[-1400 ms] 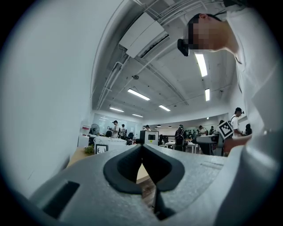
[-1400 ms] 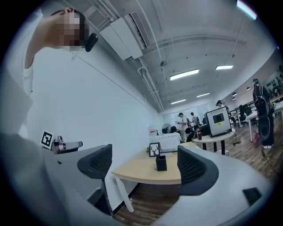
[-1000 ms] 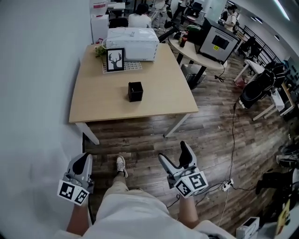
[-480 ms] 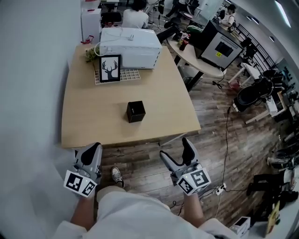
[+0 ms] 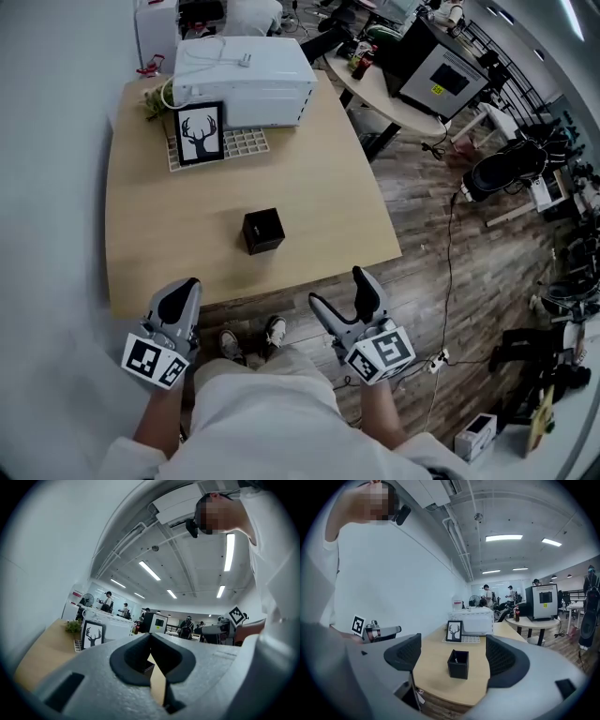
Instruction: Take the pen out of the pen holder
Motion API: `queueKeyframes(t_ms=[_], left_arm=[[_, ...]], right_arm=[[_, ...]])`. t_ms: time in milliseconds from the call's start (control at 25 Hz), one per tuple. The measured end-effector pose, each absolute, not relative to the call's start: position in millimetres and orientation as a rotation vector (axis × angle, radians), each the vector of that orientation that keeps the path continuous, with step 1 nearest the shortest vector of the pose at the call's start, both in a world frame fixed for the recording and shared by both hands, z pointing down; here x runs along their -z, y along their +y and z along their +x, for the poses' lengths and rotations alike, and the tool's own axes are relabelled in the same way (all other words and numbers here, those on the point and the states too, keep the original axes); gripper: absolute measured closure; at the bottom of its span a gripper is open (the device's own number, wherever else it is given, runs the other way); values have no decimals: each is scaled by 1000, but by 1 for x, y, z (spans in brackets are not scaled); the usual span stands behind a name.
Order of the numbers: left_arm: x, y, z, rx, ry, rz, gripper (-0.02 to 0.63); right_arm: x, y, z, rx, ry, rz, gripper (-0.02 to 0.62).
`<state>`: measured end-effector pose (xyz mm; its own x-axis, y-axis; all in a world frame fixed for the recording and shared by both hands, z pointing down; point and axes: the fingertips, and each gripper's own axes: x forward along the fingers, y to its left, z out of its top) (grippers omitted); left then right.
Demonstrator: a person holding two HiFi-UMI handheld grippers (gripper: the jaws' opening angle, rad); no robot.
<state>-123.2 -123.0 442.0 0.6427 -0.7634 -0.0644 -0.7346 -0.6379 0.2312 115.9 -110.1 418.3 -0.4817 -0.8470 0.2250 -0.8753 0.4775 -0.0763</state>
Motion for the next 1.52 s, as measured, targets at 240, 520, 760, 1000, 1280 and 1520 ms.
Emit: queueKeyframes(t_ms=[240, 520, 760, 1000, 1280, 1520], left_arm=[[-426, -149, -117, 222, -1338, 2650, 595], [-423, -165, -105, 138, -1407, 2645, 595], [-416, -167, -113, 135, -1498, 2601, 595], [-421, -154, -139, 138, -1654, 2496, 595], [-426, -127, -166, 128, -1822, 2360, 595], [-432, -111, -166, 121, -1875, 2290, 595]], right_arm=[[-436, -156, 114, -325, -2634, 1394, 183], [-464, -210, 88, -429, -2686, 1171, 203], [-494, -241, 57, -451, -2661, 991, 271], [-526, -257, 38, -312, -2577, 840, 313], [-562, -283, 24, -164, -2461, 746, 413], [-578, -301, 9, -123, -2418, 697, 456]])
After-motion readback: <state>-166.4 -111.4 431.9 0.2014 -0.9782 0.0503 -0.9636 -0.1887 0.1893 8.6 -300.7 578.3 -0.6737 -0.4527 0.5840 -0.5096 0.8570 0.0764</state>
